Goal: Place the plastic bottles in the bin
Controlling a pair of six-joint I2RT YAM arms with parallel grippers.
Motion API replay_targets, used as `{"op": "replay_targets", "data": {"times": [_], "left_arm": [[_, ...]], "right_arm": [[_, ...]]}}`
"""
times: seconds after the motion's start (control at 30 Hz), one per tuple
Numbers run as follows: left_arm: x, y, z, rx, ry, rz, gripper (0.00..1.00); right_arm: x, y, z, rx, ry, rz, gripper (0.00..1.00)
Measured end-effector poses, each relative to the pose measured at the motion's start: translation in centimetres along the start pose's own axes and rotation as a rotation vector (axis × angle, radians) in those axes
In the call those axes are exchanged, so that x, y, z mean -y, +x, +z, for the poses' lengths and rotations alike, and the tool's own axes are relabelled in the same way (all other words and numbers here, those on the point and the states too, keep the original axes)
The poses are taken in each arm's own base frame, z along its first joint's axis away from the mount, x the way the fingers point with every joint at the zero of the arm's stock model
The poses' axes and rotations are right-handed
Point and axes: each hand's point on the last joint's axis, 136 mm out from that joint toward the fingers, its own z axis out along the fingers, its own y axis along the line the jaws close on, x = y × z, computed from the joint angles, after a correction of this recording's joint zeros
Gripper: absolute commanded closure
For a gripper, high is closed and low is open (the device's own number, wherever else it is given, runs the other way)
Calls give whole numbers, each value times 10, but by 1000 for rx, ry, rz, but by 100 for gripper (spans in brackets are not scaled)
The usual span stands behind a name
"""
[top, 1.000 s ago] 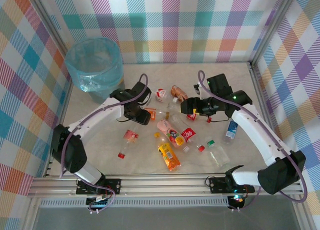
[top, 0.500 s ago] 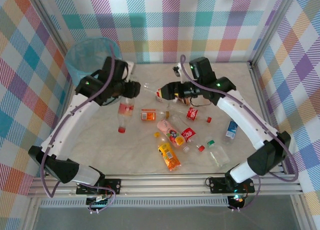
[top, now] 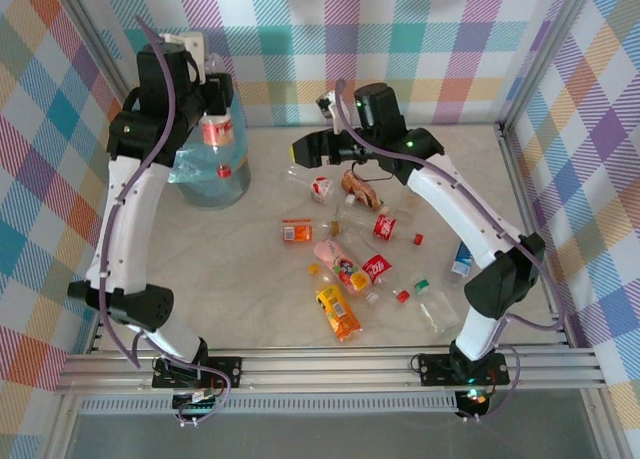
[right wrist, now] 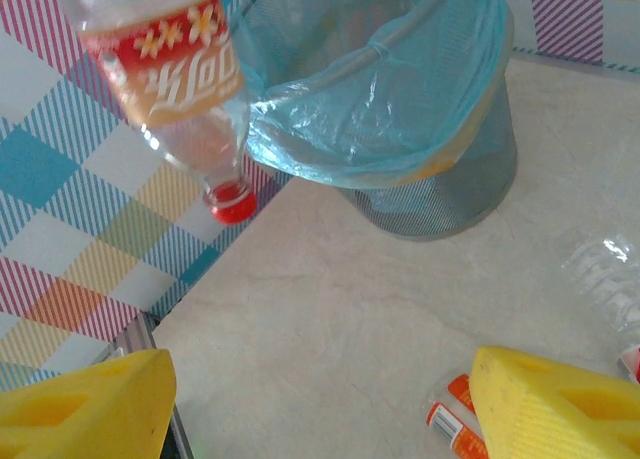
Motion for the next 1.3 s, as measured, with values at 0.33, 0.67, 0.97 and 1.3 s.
{"op": "replay_targets", "data": {"times": [0.33, 0.67, 0.97, 1.3], "left_arm": [[-70, -61, 32, 209, -137, -89, 50], [-100, -79, 86, 323, -126, -95, 53], [-83, 29, 198, 158, 12, -42, 48], [-86, 110, 228, 90, 23, -37, 32]], "right_arm": [[-29, -22, 40, 12, -100, -72, 23], [-44, -27, 71, 11, -183, -110, 23], [-35, -13, 89, -31, -197, -113, 23], [-26, 9, 99, -91, -199, -77, 23]]}}
